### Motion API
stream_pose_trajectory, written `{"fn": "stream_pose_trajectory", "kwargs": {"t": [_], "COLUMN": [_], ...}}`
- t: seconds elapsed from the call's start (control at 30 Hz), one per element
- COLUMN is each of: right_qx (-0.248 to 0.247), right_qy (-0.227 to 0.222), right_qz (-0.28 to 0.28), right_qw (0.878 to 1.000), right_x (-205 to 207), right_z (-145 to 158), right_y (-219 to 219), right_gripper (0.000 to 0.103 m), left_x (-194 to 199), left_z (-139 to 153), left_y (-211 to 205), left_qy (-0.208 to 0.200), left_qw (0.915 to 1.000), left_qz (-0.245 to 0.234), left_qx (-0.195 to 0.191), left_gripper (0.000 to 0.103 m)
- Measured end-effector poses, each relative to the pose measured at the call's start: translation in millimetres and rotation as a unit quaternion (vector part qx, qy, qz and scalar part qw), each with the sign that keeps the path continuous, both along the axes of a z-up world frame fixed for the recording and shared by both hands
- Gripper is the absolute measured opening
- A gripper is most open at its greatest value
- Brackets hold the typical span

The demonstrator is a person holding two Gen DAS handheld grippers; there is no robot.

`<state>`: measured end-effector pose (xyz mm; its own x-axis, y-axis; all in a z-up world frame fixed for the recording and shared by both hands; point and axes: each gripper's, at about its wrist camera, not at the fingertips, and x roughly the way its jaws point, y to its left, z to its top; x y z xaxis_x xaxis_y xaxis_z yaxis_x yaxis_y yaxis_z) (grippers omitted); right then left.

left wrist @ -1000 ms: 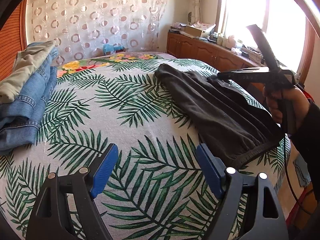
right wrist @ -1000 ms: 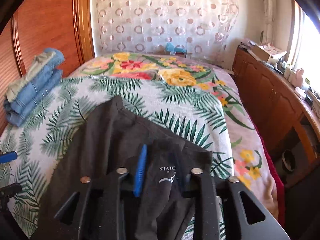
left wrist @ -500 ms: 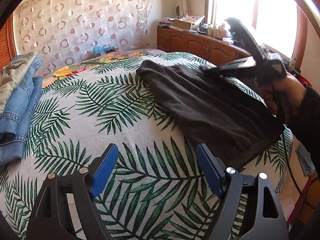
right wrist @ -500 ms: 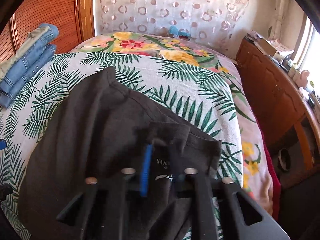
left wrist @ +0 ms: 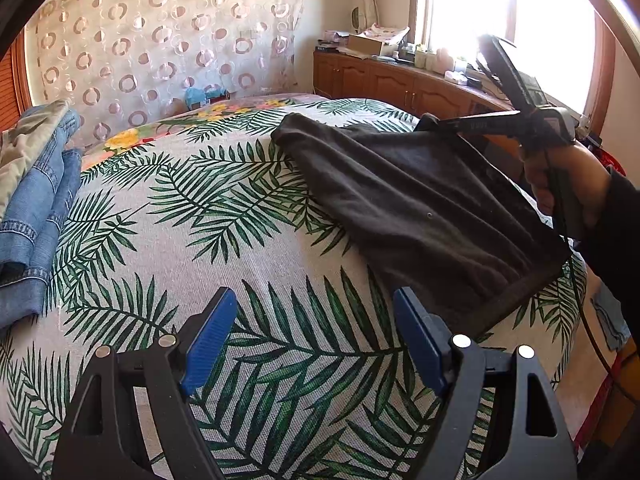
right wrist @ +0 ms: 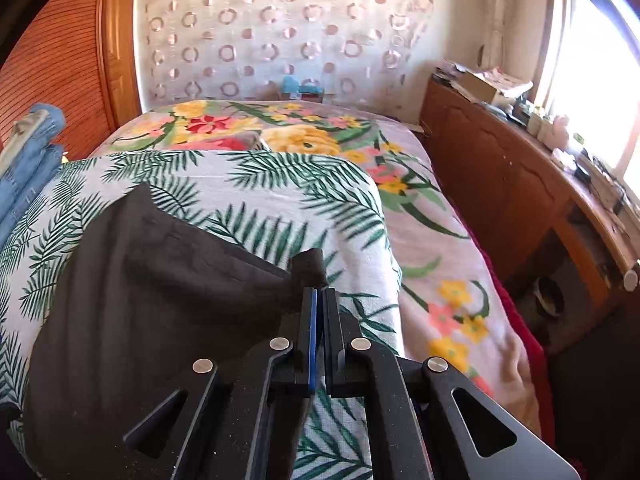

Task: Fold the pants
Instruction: 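Lift the folded shorts edge with the right tool and fold it over again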

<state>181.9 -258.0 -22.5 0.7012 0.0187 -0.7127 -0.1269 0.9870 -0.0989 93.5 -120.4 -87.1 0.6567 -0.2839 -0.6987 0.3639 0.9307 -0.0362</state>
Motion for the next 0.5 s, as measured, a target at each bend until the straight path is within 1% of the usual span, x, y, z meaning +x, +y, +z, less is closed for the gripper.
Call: {"fn": "stream_pose_trajectory", "kwargs": {"t": [0.37,0.43,0.5], "right_qx": [-0.003,0.018,0.037], "right_qy": [0.009,0.014,0.017], "right_qz": [-0.026,-0.023,-0.022], "right_qw": [1.000,0.999,0.999], "right_x": [7,11,14], "right_z": [-4,-4,-3], "right_y": [-7,-10,-13], "right_gripper": [0.003,0.012,0.016], "left_x": [1,1,2], "left_z": [-1,-1,-2], "left_y": [1,2,2], "left_qy": [0.005,0.006,0.006], "left_qw": [1.0000,1.0000,1.0000], "left_qz": [0.000,0.000,0.000], "left_qx": [-0.003,-0.005,-0.006], "left_gripper": [0.081,0.081,0.081]}}
